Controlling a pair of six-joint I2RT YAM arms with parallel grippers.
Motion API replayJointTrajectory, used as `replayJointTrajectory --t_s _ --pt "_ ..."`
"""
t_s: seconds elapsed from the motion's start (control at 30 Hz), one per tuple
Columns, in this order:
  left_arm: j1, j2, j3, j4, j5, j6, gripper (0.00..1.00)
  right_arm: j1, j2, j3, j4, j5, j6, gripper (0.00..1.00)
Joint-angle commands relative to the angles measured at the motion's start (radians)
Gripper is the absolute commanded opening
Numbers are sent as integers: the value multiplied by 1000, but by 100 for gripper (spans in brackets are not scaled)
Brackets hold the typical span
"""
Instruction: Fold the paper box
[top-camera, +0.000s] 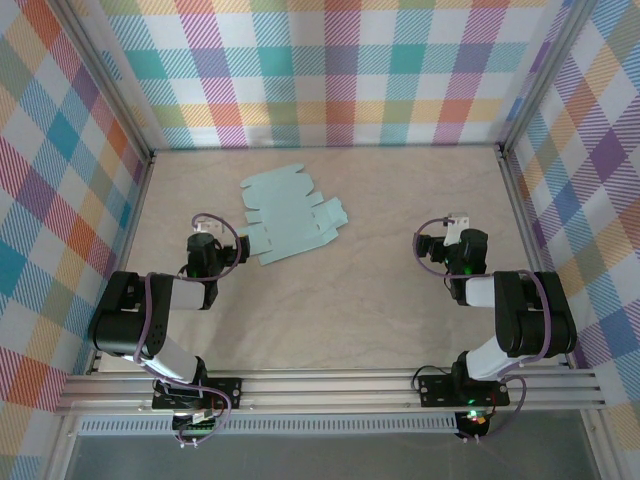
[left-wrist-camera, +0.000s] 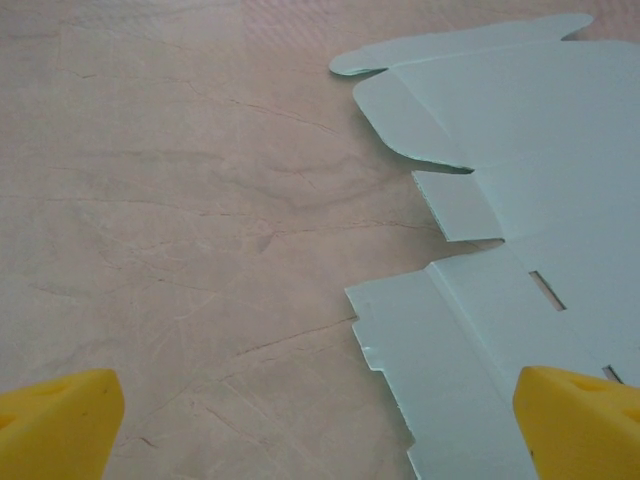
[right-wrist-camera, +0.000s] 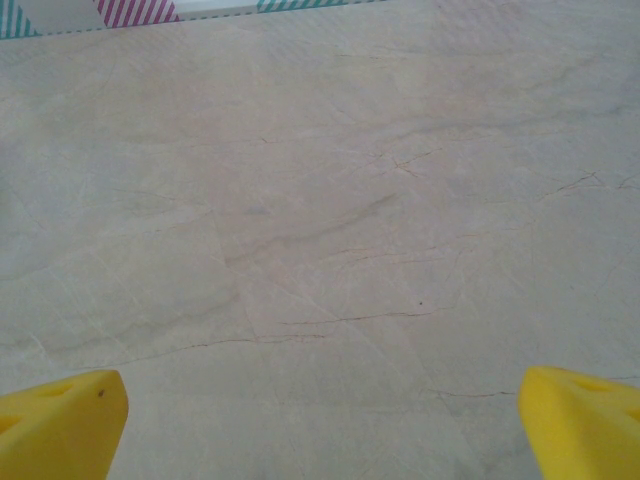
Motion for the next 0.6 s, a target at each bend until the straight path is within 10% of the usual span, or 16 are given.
replayJointTrajectory --t_s 0.0,0.27,0.57 --pt "4 -51 35 -56 31 19 100 3 -51 30 -23 -22 -4 100" --pt "-125 -255 209 -538 -19 -41 100 14 -314 202 -540 -23 255 100" --pt "-165 -275 276 -531 182 -283 100 193 -172 332 -471 -301 730 100"
